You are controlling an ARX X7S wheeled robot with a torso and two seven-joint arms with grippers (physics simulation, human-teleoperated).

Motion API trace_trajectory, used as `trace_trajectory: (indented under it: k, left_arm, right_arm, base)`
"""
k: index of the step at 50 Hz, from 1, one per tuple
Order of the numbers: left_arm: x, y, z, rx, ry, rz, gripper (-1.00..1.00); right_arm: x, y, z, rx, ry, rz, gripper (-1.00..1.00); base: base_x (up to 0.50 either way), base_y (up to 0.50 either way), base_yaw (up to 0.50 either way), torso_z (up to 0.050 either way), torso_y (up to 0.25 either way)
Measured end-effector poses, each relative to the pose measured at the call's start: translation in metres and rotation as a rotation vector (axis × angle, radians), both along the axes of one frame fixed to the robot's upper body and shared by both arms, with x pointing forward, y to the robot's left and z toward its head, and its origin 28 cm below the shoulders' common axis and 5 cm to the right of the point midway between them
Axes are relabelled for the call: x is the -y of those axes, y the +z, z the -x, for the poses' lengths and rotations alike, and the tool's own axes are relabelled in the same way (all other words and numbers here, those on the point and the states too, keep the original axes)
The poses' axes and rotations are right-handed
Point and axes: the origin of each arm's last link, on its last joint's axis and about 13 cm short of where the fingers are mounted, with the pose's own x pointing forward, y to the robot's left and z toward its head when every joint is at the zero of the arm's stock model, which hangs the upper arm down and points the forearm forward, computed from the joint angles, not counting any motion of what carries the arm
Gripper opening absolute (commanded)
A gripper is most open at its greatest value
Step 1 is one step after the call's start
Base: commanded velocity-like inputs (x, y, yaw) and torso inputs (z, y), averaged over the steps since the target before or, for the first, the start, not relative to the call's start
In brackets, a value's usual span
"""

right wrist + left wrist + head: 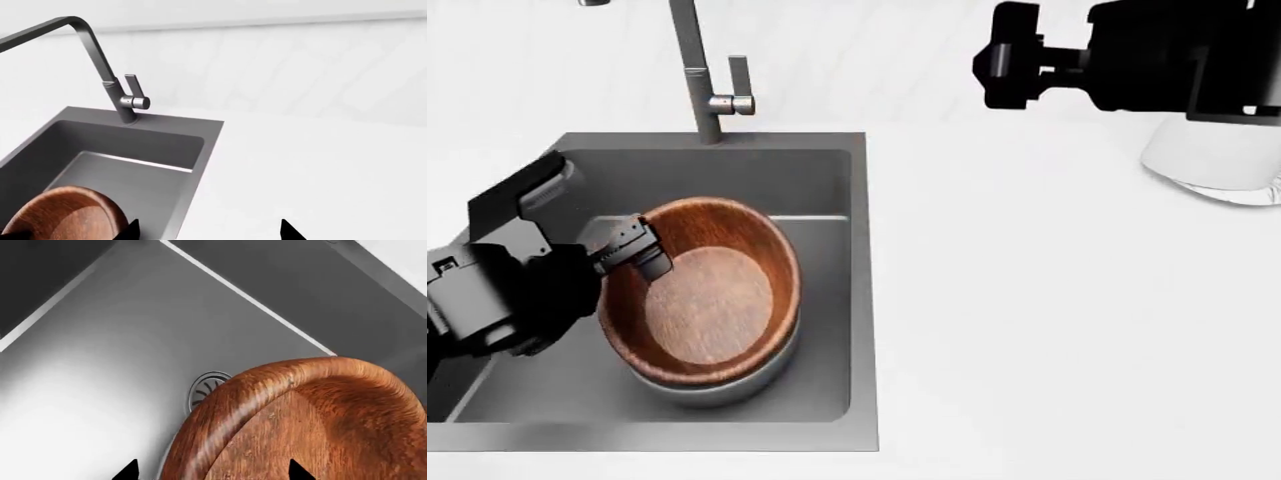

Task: Stack the bowls in the sink.

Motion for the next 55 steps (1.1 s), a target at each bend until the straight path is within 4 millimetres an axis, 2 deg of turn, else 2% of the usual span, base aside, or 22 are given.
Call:
trace_trajectory:
  k: [11,27,44,55]
  left_arm:
    - [0.001,0.039,0.022,0.084,-0.013,-0.013,1.00]
    - [0.000,0.083,0.062,0.207,-0.015,-0.055,1.00]
    - [-0.003,0.109,0.105,0.383,0.020,-0.052,1.00]
    - [-0.002,0.119,0.125,0.489,0.037,-0.042,1.00]
  right_arm:
    - [0.000,0.003,0.003,0.009,0.009,-0.010,1.00]
    - [0.001,0.000,0.004,0.007,0.010,-0.022,1.00]
    - [0.002,-0.005,0.004,-0.001,0.001,-0.037,1.00]
    - [0.002,-0.010,0.002,-0.010,-0.003,-0.049,1.00]
  base:
    - [0.00,0.00,0.00,0.000,0.000]
    - [0.00,0.00,0.00,0.000,0.000]
    - [0.00,0.00,0.00,0.000,0.000]
    - [0.00,0.00,0.00,0.000,0.000]
